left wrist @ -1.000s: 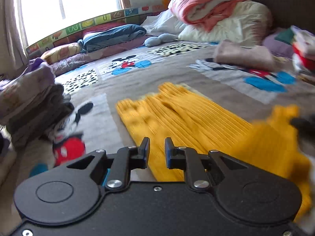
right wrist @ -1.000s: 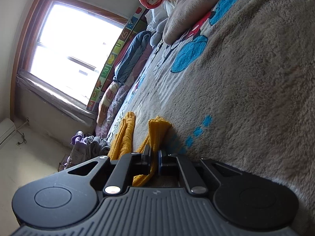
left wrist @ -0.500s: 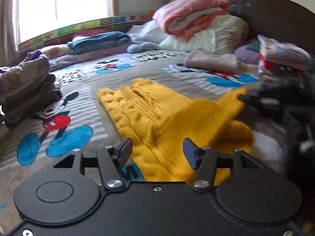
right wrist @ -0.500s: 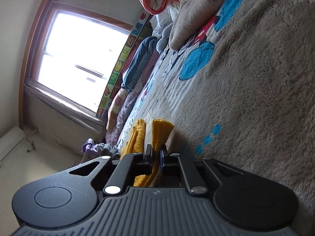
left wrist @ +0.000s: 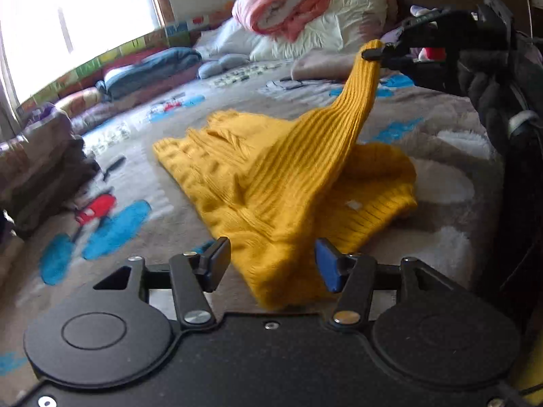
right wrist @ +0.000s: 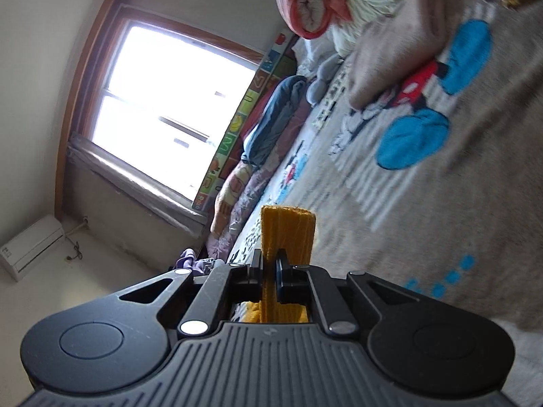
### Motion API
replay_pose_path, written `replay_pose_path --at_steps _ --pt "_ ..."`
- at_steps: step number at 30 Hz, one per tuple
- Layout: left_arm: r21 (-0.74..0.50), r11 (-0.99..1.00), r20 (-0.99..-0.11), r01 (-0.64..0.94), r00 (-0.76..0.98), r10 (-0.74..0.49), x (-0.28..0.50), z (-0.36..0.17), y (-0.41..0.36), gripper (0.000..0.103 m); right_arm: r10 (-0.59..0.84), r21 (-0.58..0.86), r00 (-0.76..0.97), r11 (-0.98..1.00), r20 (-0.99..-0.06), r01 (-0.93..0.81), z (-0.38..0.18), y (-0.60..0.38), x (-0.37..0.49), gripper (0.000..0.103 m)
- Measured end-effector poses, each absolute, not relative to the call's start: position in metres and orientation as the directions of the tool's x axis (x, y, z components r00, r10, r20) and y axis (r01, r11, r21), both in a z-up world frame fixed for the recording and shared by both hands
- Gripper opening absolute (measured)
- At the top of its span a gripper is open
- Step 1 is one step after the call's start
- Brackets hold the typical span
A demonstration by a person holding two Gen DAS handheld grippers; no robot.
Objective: Fold clothes
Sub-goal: 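Lift the sweater end with the right gripper and lay it over the body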
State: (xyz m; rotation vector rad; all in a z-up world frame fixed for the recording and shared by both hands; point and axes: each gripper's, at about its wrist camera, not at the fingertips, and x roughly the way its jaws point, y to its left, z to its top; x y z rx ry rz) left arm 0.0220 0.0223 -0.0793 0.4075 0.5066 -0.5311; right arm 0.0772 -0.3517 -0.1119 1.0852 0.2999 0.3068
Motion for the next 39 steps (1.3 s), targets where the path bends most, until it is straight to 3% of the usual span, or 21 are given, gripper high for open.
replay_pose_path --at_steps 5,9,12,18,21,23,26,39 --pt "0.186 0.773 -0.561 0.606 0.712 -0.423 0.019 -0.072 0.025 0.047 0.427 0.866 0.902 0.474 -0.068 -0.16 -0.078 -0.34 0.097 0.009" --pt "0.168 0.73 -0.644 0.663 0.635 -0.428 0.024 -0.098 0.001 0.047 0.45 0.835 0.89 0.516 -0.073 -0.192 -0.058 -0.331 0.115 0.008" --pt "0.219 0.704 -0.635 0.676 0.646 -0.423 0.017 -0.095 -0.004 0.047 0.457 0.822 0.884 0.538 -0.099 -0.186 -0.052 -0.328 0.126 0.009" --pt "0.122 0.736 -0.535 0.666 0.668 -0.517 0.024 -0.075 0.017 0.047 0.478 0.805 0.87 0.56 -0.122 -0.195 -0.042 -0.322 0.13 0.009" --pt "0.062 0.726 -0.628 0.685 0.592 -0.505 0.04 -0.096 0.011 0.048 0.485 0.799 0.866 0.566 -0.121 -0.205 -0.035 -0.319 0.133 0.009" --pt "0.082 0.713 -0.634 0.696 0.588 -0.502 0.039 -0.102 0.008 0.05 0.491 0.791 0.861 0.576 -0.131 -0.208 -0.03 -0.312 0.138 0.009" --pt "-0.043 0.722 -0.625 0.691 0.546 -0.559 0.048 -0.094 0.02 0.051 0.5 0.771 0.853 0.599 -0.15 -0.216 -0.022 -0.297 0.151 0.009" --pt "-0.337 0.682 -0.578 0.649 0.429 -0.694 0.074 -0.099 0.049 0.056 0.514 0.644 0.796 0.735 -0.321 -0.215 -0.012 -0.206 0.235 0.008"
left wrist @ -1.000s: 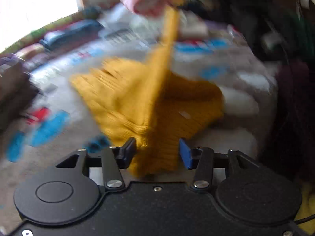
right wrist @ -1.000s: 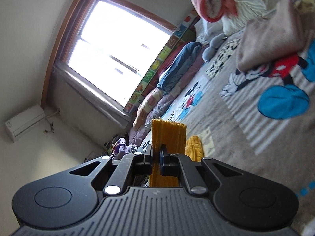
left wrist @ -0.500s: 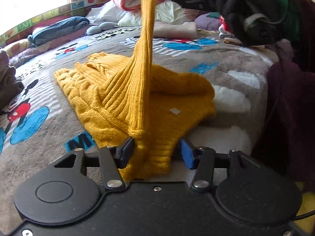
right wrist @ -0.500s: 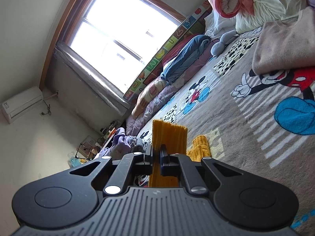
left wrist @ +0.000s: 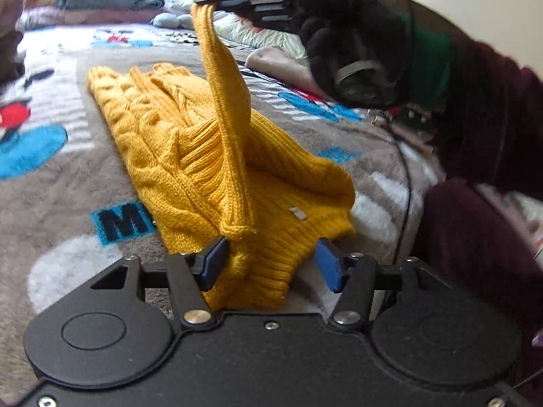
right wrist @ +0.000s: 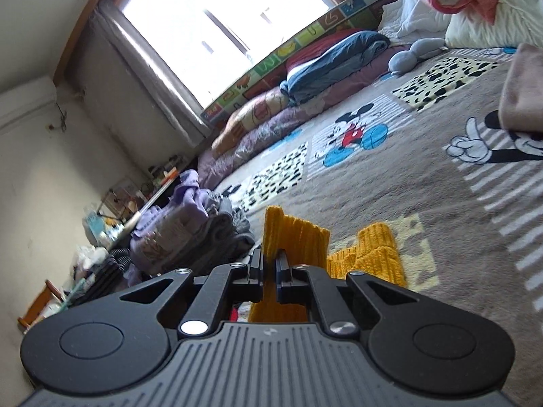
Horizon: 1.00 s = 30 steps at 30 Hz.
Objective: Fold clothes
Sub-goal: 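Lift the sweater end with the right gripper and lay it over the body, then open the right gripper to release the folded end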
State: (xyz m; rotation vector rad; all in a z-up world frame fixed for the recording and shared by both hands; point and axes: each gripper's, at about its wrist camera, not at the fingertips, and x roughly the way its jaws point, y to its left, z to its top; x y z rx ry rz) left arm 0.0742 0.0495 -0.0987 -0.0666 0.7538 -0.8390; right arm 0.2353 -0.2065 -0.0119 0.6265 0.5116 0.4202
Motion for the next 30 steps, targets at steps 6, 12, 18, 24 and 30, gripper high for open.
replay_pose_path --at_steps 6,12,18,24,30 --pt "-0.438 0.655 -0.555 0.616 0.388 -0.735 0.083 -0.101 0.058 0.056 0.519 0.582 0.759 0.78 -0.394 -0.231 -0.025 -0.165 0.263 0.008" --pt "-0.514 0.627 -0.533 0.585 0.355 -0.768 0.09 -0.105 0.064 0.057 0.511 0.514 0.723 0.821 -0.465 -0.249 -0.037 -0.133 0.281 0.008" --pt "-0.554 0.615 -0.519 0.561 0.345 -0.782 0.09 -0.108 0.065 0.057 0.498 0.474 0.7 0.843 -0.512 -0.252 -0.05 -0.114 0.294 0.008" --pt "-0.581 0.608 -0.505 0.542 0.346 -0.791 0.096 -0.109 0.068 0.057 0.451 0.446 0.693 0.871 -0.563 -0.205 -0.064 -0.107 0.305 0.008" --pt "-0.59 0.611 -0.5 0.528 0.355 -0.79 0.094 -0.108 0.071 0.057 0.44 0.431 0.663 0.882 -0.605 -0.192 -0.077 -0.099 0.317 0.015"
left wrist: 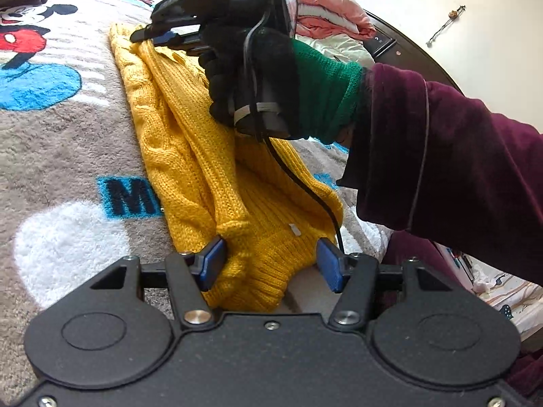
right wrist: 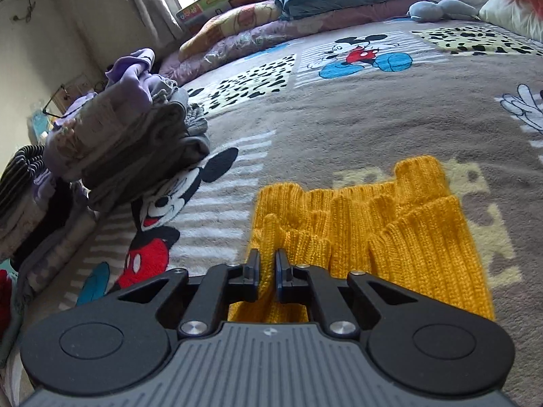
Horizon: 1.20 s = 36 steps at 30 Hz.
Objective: Fold clothes
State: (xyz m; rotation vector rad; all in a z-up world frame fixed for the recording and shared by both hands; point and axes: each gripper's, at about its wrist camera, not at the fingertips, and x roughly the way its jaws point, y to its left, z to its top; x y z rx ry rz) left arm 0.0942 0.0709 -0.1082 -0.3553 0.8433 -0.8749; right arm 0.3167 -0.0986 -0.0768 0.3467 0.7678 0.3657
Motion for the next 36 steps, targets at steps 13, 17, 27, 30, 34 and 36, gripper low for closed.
replay_pose_path --at_steps 13,17,27,30,34,36 --pt "-0.516 0.699 -0.477 0.494 0.512 -0.714 0.087 -0.087 0.097 0.058 0.497 0.371 0.726 0.861 -0.475 -0.347 -0.025 -0.16 0.253 0.038" --pt "-0.445 0.74 -0.405 0.504 0.624 -0.668 0.085 -0.075 0.093 0.054 0.524 0.217 0.692 0.847 -0.496 -0.486 -0.026 -0.16 0.208 0.031" --pt "-0.068 0.798 -0.574 0.598 0.631 -0.522 0.124 -0.099 0.021 0.036 0.569 0.147 0.583 0.777 -0.58 -0.612 -0.053 -0.137 0.171 0.027" --pt "-0.081 0.802 -0.585 0.592 0.623 -0.519 0.132 -0.102 0.021 0.036 0.543 0.115 0.567 0.777 -0.62 -0.619 -0.064 -0.128 0.173 0.025" --pt "-0.062 0.796 -0.527 0.602 0.657 -0.538 0.129 -0.086 0.031 0.036 0.571 0.132 0.59 0.773 -0.571 -0.621 -0.052 -0.136 0.164 0.025" --pt "-0.089 0.816 -0.494 0.572 0.686 -0.535 0.138 -0.083 0.04 0.035 0.565 0.126 0.607 0.781 -0.558 -0.611 -0.046 -0.141 0.16 0.025"
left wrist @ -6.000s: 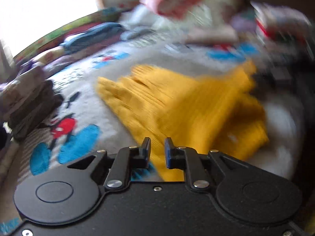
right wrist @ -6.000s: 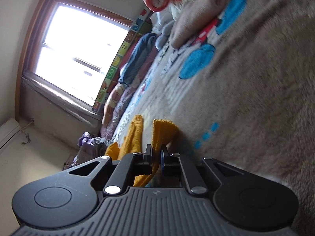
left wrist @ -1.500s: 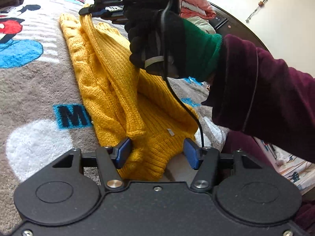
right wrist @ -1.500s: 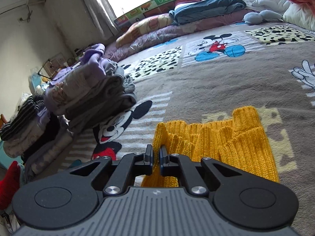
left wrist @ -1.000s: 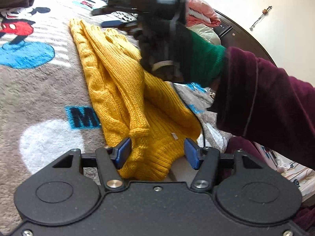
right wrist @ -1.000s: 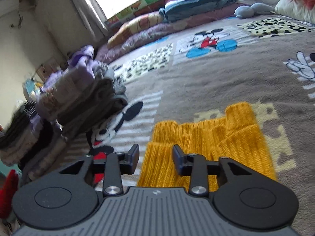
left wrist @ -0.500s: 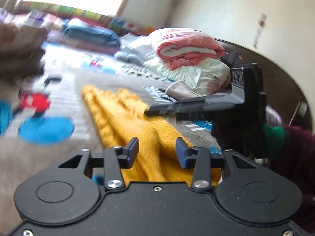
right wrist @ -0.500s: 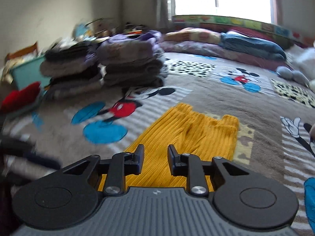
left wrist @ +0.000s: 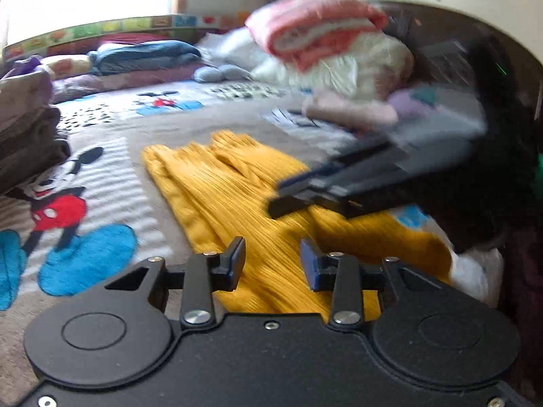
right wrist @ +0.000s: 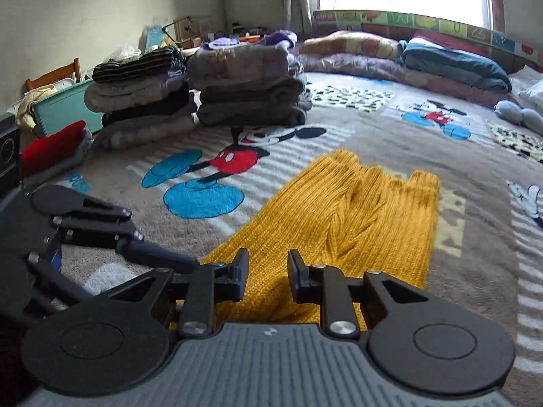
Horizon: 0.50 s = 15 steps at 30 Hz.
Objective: Fold clothes
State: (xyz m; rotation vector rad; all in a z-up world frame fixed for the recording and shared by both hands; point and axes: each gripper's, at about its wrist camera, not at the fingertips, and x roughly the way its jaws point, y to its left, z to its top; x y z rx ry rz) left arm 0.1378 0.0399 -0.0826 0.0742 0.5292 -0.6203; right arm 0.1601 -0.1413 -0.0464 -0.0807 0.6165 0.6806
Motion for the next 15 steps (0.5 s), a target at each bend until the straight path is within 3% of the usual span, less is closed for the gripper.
replay_pose_path --at_steps 6,9,13,15 --pt "-0.186 0.848 -0.404 0.496 0.748 -0.527 0.176 -0.059 0.06 0.035 0.572 0.129 0.634 0.787 -0.52 -0.604 -0.047 -0.142 0.134 0.027" --pt "-0.111 0.826 -0.414 0.553 0.73 -0.544 0.196 -0.059 0.046 0.035 0.561 0.063 0.647 0.779 -0.516 -0.624 -0.057 -0.124 0.116 0.027" --pt "-0.041 0.801 -0.466 0.598 0.697 -0.545 0.222 -0.078 0.028 0.036 0.536 -0.014 0.663 0.772 -0.523 -0.635 -0.069 -0.103 0.103 0.027" --pt "-0.029 0.826 -0.555 0.563 0.678 -0.482 0.24 -0.097 0.024 0.038 0.527 -0.006 0.66 0.779 -0.535 -0.627 -0.075 -0.1 0.106 0.027"
